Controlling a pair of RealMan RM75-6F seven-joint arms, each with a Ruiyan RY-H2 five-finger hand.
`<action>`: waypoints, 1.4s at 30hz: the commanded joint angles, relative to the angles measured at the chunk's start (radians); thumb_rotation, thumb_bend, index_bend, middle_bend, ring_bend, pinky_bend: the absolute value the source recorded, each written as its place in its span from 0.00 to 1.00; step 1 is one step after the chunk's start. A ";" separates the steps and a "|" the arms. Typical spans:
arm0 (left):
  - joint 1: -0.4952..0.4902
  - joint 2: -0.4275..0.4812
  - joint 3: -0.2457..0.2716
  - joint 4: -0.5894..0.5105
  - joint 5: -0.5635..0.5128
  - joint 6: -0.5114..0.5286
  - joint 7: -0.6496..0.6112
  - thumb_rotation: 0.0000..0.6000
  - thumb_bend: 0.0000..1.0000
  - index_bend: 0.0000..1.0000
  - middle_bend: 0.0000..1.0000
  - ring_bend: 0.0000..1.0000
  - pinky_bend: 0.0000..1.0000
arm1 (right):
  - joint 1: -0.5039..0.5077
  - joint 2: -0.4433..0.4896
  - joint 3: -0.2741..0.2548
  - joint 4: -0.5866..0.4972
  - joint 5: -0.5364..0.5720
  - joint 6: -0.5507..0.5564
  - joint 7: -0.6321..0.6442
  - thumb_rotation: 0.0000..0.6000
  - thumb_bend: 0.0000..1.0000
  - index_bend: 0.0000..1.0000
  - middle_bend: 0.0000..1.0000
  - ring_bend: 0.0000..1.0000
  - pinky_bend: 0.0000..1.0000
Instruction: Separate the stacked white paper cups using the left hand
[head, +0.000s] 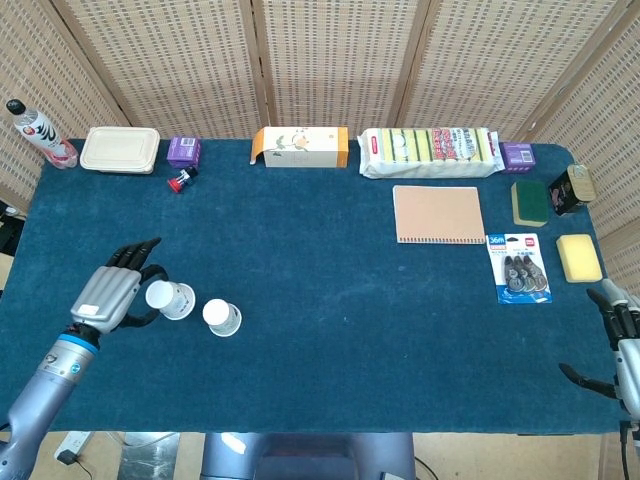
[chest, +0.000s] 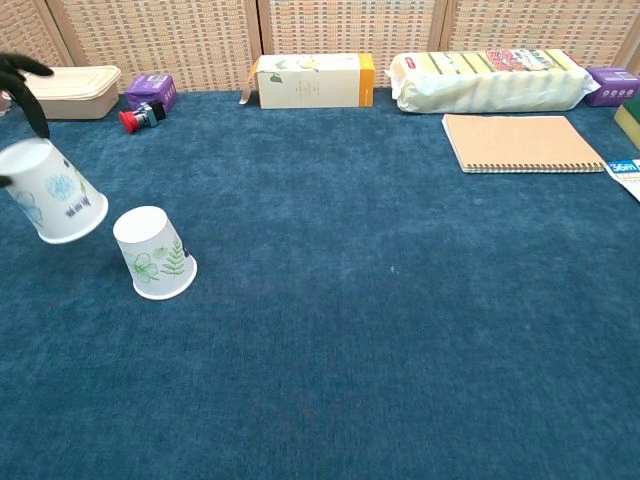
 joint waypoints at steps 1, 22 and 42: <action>-0.016 -0.067 0.005 0.063 -0.036 -0.049 -0.003 1.00 0.27 0.41 0.00 0.00 0.05 | 0.000 0.001 -0.001 -0.001 -0.002 -0.001 0.002 1.00 0.03 0.06 0.00 0.00 0.00; -0.047 -0.196 0.007 0.106 -0.060 -0.055 0.092 1.00 0.27 0.41 0.00 0.00 0.05 | 0.003 0.005 0.000 0.001 0.003 -0.006 0.012 1.00 0.03 0.06 0.00 0.00 0.00; -0.023 -0.182 0.016 0.101 -0.052 -0.030 0.084 1.00 0.18 0.01 0.00 0.00 0.05 | 0.003 0.005 -0.003 -0.002 -0.001 -0.006 0.008 1.00 0.03 0.06 0.00 0.00 0.00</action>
